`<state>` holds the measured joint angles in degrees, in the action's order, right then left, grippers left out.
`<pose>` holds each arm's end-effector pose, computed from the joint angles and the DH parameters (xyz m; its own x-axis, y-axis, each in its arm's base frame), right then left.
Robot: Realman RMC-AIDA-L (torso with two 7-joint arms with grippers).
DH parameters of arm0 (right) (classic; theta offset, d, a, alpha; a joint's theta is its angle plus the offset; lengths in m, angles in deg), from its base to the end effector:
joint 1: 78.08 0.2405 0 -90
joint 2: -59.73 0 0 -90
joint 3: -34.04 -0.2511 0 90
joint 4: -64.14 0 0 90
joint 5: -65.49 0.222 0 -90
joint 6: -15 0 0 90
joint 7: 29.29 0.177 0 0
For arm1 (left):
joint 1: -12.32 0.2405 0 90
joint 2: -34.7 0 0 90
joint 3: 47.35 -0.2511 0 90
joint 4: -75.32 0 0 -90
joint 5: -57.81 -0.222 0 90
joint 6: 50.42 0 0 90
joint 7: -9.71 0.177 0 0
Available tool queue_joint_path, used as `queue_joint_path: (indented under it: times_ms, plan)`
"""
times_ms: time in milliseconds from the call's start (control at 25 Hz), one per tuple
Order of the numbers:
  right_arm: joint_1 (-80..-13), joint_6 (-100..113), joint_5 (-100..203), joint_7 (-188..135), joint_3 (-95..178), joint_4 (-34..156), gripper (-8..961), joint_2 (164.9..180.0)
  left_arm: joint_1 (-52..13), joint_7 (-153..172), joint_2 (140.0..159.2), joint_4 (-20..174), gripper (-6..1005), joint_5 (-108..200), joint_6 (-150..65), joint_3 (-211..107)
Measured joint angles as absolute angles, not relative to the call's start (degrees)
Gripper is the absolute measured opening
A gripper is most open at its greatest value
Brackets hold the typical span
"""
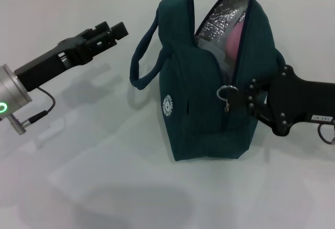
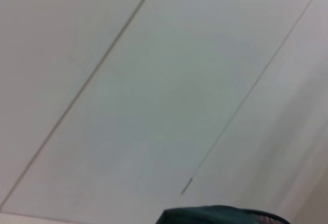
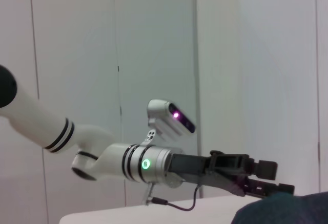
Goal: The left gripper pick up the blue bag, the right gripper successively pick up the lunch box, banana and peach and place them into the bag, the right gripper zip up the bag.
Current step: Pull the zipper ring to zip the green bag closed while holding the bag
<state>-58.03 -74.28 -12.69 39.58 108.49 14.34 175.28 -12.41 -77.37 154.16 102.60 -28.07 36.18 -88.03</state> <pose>0.1853 0.3167 -0.0218 0.7685 0.0111 -0.6397 -0.1164 -0.9807 -0.1570 -0.2580 0.3505 -0.0040 0.2981 0.4241 0.8552 0.7550 -0.6530 0.0606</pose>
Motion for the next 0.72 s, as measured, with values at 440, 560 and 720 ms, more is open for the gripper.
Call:
queue_joint_path:
  times_ms: [440, 560, 720]
  plan:
    - [-57.8, -74.2, -12.3, 39.9, 104.8, 14.9, 11, 175.13, -12.0, -77.9, 154.15, 102.6, 861, -27.8, 36.4, -88.3]
    - [-56.8, -73.5, -10.8, 39.9, 103.8, 15.5, 11, 175.14, -12.0, -78.7, 154.03, 102.6, 862, -28.0, 36.7, -88.5]
    - [-54.4, -70.7, -7.7, 39.5, 103.3, 17.2, 11, 175.22, -12.1, -78.8, 153.97, 102.6, 862, -28.4, 36.8, -88.6]
